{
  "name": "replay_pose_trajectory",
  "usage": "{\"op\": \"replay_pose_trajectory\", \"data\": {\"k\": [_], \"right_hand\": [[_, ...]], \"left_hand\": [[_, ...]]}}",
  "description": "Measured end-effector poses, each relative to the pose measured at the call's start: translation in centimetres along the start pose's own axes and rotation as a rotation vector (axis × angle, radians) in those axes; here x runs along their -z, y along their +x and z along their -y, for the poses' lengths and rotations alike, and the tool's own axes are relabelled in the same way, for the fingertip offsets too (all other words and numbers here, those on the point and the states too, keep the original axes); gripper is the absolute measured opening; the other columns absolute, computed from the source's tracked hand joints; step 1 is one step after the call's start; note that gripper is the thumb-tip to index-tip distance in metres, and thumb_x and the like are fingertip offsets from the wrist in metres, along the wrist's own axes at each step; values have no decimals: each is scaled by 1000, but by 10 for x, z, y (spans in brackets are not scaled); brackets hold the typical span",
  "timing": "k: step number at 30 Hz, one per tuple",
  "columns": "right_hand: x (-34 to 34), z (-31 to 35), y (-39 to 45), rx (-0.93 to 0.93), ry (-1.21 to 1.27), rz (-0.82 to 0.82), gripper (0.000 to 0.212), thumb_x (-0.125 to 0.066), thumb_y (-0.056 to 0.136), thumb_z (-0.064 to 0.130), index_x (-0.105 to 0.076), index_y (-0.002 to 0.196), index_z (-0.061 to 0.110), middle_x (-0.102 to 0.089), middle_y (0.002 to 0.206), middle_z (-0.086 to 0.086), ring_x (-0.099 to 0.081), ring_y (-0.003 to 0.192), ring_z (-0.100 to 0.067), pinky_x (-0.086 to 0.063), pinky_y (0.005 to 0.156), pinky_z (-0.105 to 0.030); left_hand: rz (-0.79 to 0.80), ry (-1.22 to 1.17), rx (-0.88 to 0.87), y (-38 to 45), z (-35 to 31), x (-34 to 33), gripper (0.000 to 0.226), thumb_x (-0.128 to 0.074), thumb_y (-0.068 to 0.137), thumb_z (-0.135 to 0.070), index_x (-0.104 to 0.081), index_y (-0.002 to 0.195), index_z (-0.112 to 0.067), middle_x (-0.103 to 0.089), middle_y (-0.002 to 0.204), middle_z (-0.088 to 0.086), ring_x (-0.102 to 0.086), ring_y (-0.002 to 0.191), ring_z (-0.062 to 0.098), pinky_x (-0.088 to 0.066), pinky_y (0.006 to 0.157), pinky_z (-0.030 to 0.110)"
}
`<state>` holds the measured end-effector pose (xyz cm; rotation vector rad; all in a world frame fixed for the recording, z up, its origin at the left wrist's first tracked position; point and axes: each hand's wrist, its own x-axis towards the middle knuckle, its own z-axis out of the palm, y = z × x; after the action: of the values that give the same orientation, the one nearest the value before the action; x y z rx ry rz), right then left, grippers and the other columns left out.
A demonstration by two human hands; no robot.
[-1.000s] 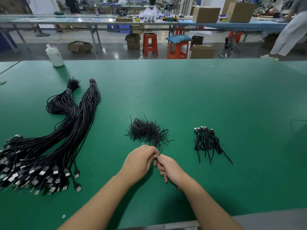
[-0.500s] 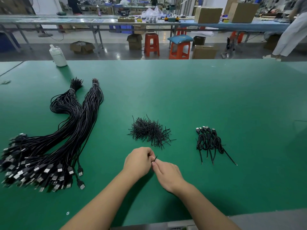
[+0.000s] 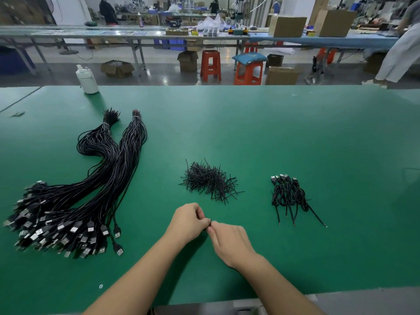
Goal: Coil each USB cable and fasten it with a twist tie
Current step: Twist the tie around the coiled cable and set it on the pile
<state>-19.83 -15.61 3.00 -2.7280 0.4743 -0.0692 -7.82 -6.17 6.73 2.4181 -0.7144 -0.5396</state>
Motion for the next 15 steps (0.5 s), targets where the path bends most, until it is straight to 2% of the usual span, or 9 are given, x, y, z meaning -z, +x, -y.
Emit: {"op": "replay_pose_trajectory", "data": {"k": [3, 8, 12, 15], "right_hand": [[1, 1, 0, -5, 0, -4, 32, -27, 106, 40, -53, 99, 21, -67, 93, -2, -61, 86, -31, -45, 73, -41], [1, 4, -1, -29, 15, -19, 31, -28, 105, 40, -49, 92, 21, -66, 89, -3, -61, 82, -32, -43, 70, -41], [2, 4, 0, -27, 3, 4, 29, -29, 105, 38, -44, 87, 21, -66, 87, -5, -61, 81, -35, -39, 67, -40], [3, 4, 2, -6, -37, 12, 33, -29, 105, 35, -55, 96, 17, -69, 90, -7, -63, 84, -36, -36, 65, -39]], "left_hand": [[-39, 46, -48, 0, -1, 1, 20, -73, 81, -29, -55, 74, -23, -62, 72, -8, -53, 65, 8, -38, 56, 21], [5, 67, -97, 0, -1, 3, 22, -69, 86, -33, -63, 69, -19, -63, 66, -6, -54, 63, 12, -44, 60, 25], [17, 72, -95, 0, -2, 4, 52, -57, 93, -49, -53, 53, -16, -44, 44, -4, -37, 45, 11, -31, 46, 27], [75, 137, -114, 0, -4, 5, 42, -64, 87, -47, -62, 53, -23, -52, 47, -7, -45, 46, 6, -34, 47, 23]]}}
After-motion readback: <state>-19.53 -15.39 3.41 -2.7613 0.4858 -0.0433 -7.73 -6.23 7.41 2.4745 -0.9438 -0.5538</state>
